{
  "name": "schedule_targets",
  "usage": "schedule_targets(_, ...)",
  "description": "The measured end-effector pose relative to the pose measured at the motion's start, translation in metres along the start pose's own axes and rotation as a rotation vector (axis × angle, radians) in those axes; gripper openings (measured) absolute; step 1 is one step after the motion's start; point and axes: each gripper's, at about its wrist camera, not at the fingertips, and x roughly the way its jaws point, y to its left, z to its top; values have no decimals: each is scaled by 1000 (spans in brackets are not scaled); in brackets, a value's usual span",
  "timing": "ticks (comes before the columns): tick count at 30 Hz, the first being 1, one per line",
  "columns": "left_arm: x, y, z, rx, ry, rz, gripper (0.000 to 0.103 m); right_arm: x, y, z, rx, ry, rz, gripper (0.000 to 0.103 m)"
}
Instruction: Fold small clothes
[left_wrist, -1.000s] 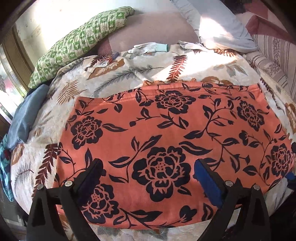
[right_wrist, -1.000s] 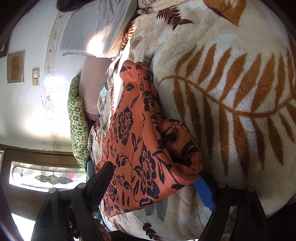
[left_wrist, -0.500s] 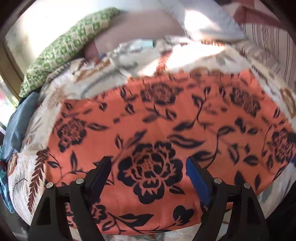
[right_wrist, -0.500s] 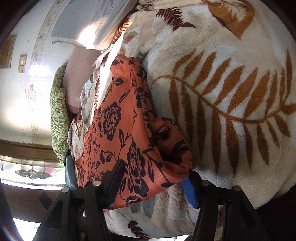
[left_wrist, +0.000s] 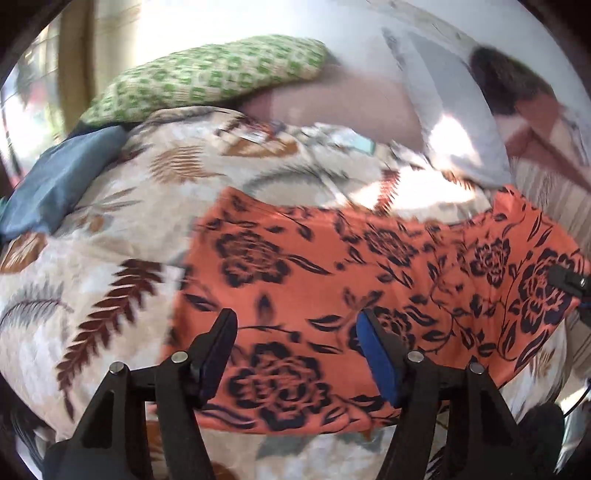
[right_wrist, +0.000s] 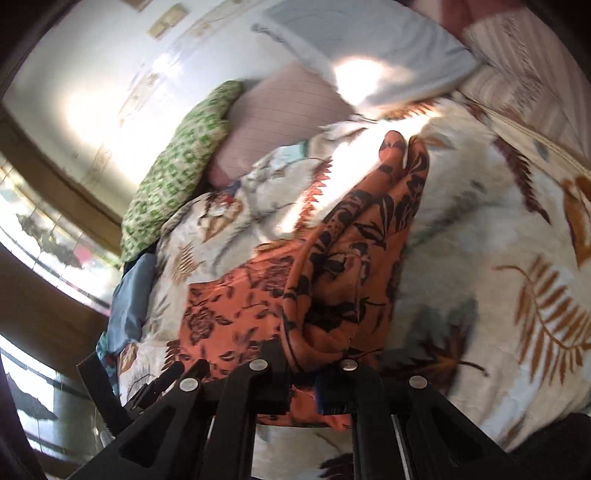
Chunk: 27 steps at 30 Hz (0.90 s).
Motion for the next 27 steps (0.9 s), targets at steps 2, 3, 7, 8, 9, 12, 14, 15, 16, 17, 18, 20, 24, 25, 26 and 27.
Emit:
schedule_targets(2,-32,51,2,-110,-67,47,68,16,53,-2,-96,19,55,9)
schedule_targets(3,-46,74,1,-154,-89,81,68,27,79,-7,-144,35,82,9)
schedule_targets(7,-81,144,-9,-267,-131,180,68,88,157,-63,-278,165,169,11)
schedule_targets(8,-85,153,-12,-283,-131,192,68,110,168,-83,-287,210,176,15)
schedule_targets(9,-87,161,-14,-299,-133,198,68,137,176,-102,-302,272,181,28)
schedule_targets(12,-79,166,-16,-290,-90,200,68,214,180,-149,-322,453,172,63)
schedule_targets(14,-79,161,-18,-269,-93,184,69,195,182,-149,-313,362,245,79)
schedule_targets(15,-80,157,-18,-262,-93,178,69,186,180,-145,-278,380,303,80)
schedule_targets(16,-79,152,-15,-259,-91,155,69,176,174,-141,-245,397,350,80)
schedule_targets(17,-79,145,-13,-256,-93,119,69,165,165,-136,-218,392,383,80)
schedule_targets(18,-77,135,-9,-243,-94,87,69,153,154,-131,-191,362,400,80)
schedule_targets(20,-73,112,-1,-198,-93,18,69,131,118,-121,-114,290,388,80)
schedule_targets(24,-47,61,8,-96,-77,-113,79,112,35,-111,123,216,362,82)
schedule_targets(25,-32,49,6,-53,-53,-96,79,113,20,-110,167,222,374,82)
schedule_targets(26,-10,39,1,17,-22,-6,79,114,6,-112,207,233,397,82)
schedule_targets(27,16,35,-8,72,48,110,79,117,-6,-113,233,246,413,82)
